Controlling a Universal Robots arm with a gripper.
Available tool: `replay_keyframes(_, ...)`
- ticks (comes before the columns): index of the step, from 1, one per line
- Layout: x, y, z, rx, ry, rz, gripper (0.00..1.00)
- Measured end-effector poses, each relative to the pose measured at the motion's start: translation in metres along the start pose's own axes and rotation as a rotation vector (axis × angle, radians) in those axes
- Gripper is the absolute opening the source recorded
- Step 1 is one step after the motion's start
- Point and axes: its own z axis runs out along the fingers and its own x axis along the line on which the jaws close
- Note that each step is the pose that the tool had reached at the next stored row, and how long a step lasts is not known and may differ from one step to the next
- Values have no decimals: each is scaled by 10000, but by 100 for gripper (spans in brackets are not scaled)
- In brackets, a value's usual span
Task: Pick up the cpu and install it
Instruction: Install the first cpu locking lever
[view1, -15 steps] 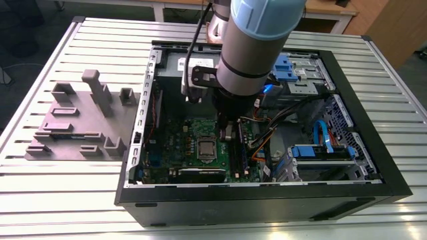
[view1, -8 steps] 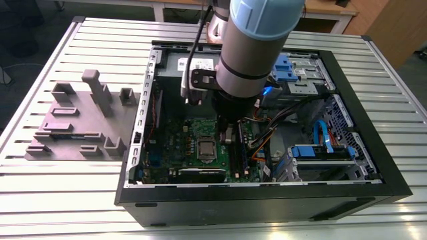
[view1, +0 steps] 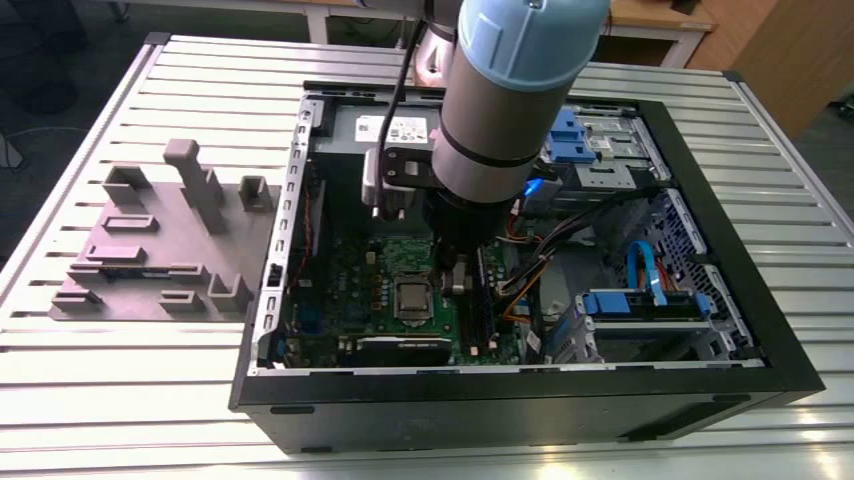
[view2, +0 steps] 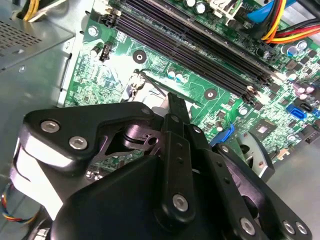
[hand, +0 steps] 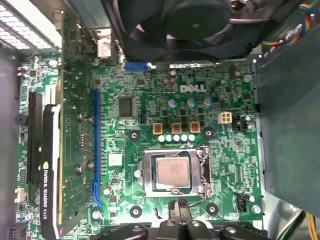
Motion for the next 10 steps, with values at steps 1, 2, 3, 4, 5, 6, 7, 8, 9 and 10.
replay_keyframes(1, 5, 0, 1, 13, 6, -54, 10)
replay_keyframes(2, 11, 0, 4, 35, 6, -92, 10)
replay_keyframes(3, 21, 0, 6, 66, 6, -121, 10)
replay_keyframes(4, 33, 1, 8, 94, 7, -142, 10)
replay_keyframes(5, 48, 1, 10, 121, 7, -154, 10)
replay_keyframes(6, 58, 1, 12, 139, 12, -166, 10)
replay_keyframes(7, 67, 1, 14, 156, 16, -174, 10)
replay_keyframes(8, 71, 0, 18, 169, 18, -182, 10)
replay_keyframes(9, 73, -1, 24, 181, 18, -191, 10)
replay_keyframes(10, 75, -1, 30, 193, 21, -200, 10)
